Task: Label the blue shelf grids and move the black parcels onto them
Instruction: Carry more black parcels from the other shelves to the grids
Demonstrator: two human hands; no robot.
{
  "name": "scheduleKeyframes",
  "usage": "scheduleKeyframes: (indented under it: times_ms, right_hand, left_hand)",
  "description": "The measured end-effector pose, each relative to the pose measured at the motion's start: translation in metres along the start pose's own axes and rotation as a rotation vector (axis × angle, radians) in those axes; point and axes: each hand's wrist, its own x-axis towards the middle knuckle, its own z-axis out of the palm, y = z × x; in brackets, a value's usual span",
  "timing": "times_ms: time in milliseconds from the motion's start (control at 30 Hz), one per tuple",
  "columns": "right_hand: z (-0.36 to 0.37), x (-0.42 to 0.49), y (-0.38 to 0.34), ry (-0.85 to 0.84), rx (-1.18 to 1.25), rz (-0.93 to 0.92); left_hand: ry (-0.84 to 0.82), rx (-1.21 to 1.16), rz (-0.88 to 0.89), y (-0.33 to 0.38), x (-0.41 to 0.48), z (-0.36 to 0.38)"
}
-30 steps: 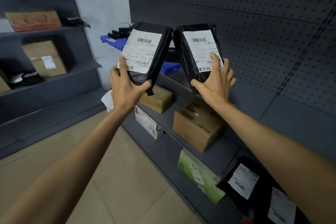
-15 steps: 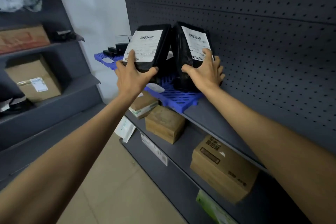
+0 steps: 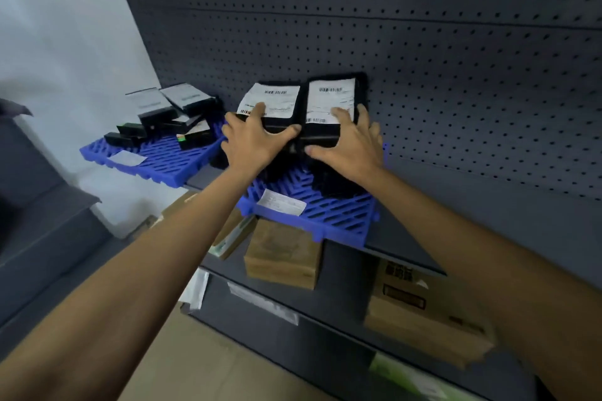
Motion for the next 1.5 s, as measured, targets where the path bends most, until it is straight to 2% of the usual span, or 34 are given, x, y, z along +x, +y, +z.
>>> scheduleKeyframes:
  times_ms: [167, 433, 533, 667, 767, 867, 1033, 1500]
  right_hand:
    - [0.018, -0.003, 0.001, 0.064, -0.152, -0.037]
    - [0.005, -0.012, -0.011, -0.060, -0.199, 0.017]
    - [-0.003, -0.028, -0.008, -0.018, -0.159, 0.021]
    - [-0.019, -0.061, 0.004, 0.035, -0.172, 0.064]
    - [-0.035, -0.089, 0.015, 0.019, -0.273, 0.089]
    - [-0.060, -0.120, 0.031, -0.007, -0.421, 0.085]
    - [-0.110, -0.187, 0.074, -0.030, -0.524, 0.147]
    - [-0.241, -0.425, 0.218, -0.030, -0.557, 0.418]
  left_hand:
    - [-0.124, 0.101, 0.130, -0.018, 0.012, 0.010]
    - [-0.384, 0.186, 0.267, -0.025, 0.020, -0.024]
    - [-0.326, 0.302, 0.367, -0.032, 0.018, -0.038]
    - [-0.160, 0.435, 0.621, -0.029, 0.000, -0.043]
    - [-0.121, 0.415, 0.810, -0.015, -0.029, -0.039]
    - [-0.165, 0.388, 0.912, 0.003, -0.062, -0.034]
    - [-0.260, 0.400, 0.945, 0.039, -0.133, -0.015]
    - [-0.451, 0.317, 1.137, 0.148, -0.382, 0.043]
